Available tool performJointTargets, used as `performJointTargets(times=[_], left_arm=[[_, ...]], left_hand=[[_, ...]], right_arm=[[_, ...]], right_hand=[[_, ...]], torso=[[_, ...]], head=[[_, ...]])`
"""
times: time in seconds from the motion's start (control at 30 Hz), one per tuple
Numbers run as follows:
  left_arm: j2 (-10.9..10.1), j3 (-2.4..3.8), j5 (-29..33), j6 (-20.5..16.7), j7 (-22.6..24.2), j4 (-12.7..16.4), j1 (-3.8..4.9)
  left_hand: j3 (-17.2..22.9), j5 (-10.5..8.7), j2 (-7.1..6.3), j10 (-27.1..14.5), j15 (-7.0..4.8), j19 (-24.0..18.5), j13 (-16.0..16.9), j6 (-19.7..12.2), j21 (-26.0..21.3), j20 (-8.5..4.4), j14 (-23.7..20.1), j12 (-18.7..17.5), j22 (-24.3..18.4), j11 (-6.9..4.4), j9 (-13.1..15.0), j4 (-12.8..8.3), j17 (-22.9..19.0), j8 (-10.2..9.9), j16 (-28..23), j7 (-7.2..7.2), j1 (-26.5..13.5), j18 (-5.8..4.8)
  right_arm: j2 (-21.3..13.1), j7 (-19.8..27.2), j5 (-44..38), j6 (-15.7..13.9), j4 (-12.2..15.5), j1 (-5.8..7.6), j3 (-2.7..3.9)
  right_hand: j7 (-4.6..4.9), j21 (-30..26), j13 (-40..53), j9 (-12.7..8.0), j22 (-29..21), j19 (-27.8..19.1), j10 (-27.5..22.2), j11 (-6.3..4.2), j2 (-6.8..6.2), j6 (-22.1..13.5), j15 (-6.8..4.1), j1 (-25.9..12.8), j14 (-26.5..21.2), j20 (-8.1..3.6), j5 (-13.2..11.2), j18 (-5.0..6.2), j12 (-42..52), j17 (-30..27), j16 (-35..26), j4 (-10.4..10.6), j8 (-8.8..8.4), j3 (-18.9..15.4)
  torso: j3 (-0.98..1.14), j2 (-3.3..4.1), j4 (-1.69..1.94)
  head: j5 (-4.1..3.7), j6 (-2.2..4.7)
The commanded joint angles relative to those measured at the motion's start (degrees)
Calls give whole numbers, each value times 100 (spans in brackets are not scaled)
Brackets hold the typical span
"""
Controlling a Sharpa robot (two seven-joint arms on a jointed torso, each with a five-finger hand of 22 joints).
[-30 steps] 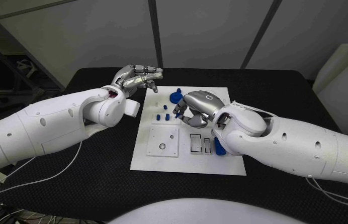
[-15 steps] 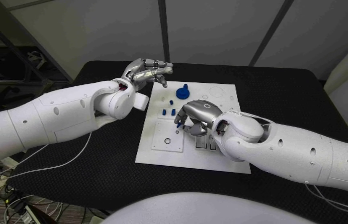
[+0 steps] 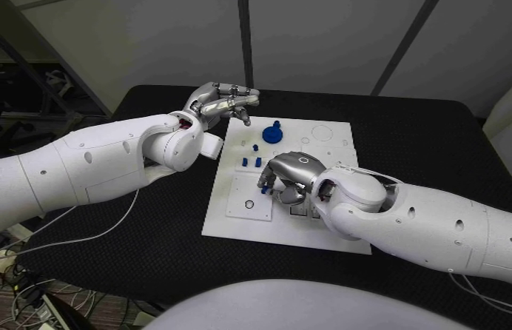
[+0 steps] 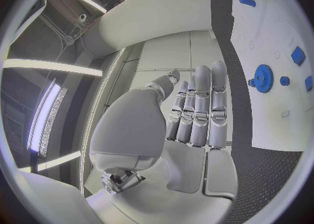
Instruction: Assemble the parts on the task board
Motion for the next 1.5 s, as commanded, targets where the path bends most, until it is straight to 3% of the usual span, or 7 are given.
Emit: performJointTargets(times=[0.03,0.7,1.5], left_arm=[[7,7,18,92,10,2,10],[9,7,18,113,1,-7,10],[7,7,18,135,-15,-25,10]], left_hand=[[-16,10,48,-34,-6,-33,-6,-12,-35,0,-54,-11,-7,1,-10,-18,-9,2,-28,39,10,-32],[-17,10,51,-40,-5,-35,-7,-5,-42,2,-57,-8,-11,1,-9,-21,-17,7,-32,38,12,-31],[-19,10,52,-47,-4,-38,-9,0,-49,4,-61,-6,-14,2,-10,-25,-26,11,-37,38,16,-30]], right_arm=[[13,22,-67,142,-12,4,-16],[91,-301,-441,64,-98,-12,-24],[24,-370,-641,-68,49,-33,-24]], right_hand=[[26,31,9,10,8,40,13,29,-4,4,-29,-74,255,4,31,-118,-37,-7,21,-34,-3,10],[27,28,16,11,-2,22,13,32,2,11,-24,-114,247,10,14,-114,-47,-35,14,-26,-6,-5],[19,42,29,16,15,15,32,25,-3,36,-26,-153,244,13,3,-114,-47,-29,37,-24,0,-27]], torso=[[0,0,1],[2,-3,-2],[1,-5,0]], head=[[2,-17],[6,-61],[30,-87]])
